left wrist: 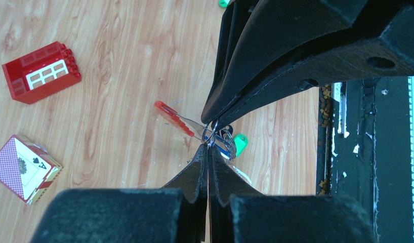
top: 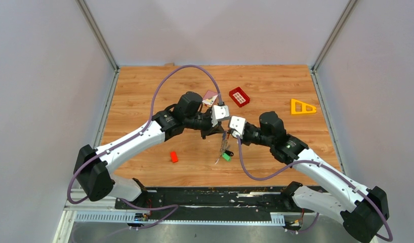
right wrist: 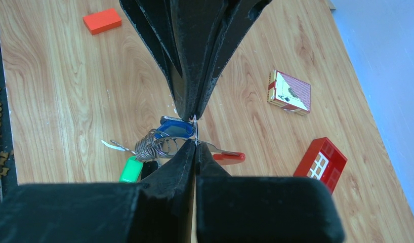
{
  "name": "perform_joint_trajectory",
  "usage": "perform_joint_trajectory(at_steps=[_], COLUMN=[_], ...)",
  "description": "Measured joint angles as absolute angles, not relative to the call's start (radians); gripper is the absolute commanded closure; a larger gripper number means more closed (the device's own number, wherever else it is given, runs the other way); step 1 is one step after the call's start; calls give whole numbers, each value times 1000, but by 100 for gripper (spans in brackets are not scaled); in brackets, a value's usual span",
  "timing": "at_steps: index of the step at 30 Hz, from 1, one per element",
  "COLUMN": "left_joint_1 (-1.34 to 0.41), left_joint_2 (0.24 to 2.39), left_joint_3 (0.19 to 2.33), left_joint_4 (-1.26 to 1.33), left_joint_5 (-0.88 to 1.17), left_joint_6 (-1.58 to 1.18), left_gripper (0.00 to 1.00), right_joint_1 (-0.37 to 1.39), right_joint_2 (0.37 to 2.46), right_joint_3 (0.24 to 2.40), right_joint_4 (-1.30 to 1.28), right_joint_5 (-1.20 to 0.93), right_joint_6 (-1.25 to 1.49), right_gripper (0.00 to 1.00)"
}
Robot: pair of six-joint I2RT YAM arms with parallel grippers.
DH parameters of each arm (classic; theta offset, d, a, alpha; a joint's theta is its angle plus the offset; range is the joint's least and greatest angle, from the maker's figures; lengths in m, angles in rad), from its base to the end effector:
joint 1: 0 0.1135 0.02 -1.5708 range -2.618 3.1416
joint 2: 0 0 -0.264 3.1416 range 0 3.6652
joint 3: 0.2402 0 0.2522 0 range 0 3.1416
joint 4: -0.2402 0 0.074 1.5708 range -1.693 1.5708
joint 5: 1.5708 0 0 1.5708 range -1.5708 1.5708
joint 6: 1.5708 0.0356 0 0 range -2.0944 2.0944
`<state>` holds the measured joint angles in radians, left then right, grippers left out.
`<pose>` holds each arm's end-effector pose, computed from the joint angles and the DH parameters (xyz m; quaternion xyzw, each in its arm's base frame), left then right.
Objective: Put the keys on the keyring
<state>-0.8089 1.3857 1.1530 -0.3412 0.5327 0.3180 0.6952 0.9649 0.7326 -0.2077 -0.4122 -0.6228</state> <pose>0.2019 -0.2379 0.3181 0.5590 0.6492 -0.3363 0.3912 0.1585 0.1508 0.2871 -0.5928 0.5863 0.1917 0.5178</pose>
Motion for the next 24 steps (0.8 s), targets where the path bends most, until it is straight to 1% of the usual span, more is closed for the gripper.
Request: perform_joint_trajectory(at_steps=[24], left_joint_1=[-809], left_joint_2=[1386], left_joint_3=[1153], left_joint_4=[-350], left_joint_5=[533], left_joint_6=[324], left_gripper=[100], right_joint_1=[695], right_joint_2=[965], right_joint_3=[733], right_joint_4=[-217], right_joint_5=[-420], right_joint_6=[-623], right_gripper=[100])
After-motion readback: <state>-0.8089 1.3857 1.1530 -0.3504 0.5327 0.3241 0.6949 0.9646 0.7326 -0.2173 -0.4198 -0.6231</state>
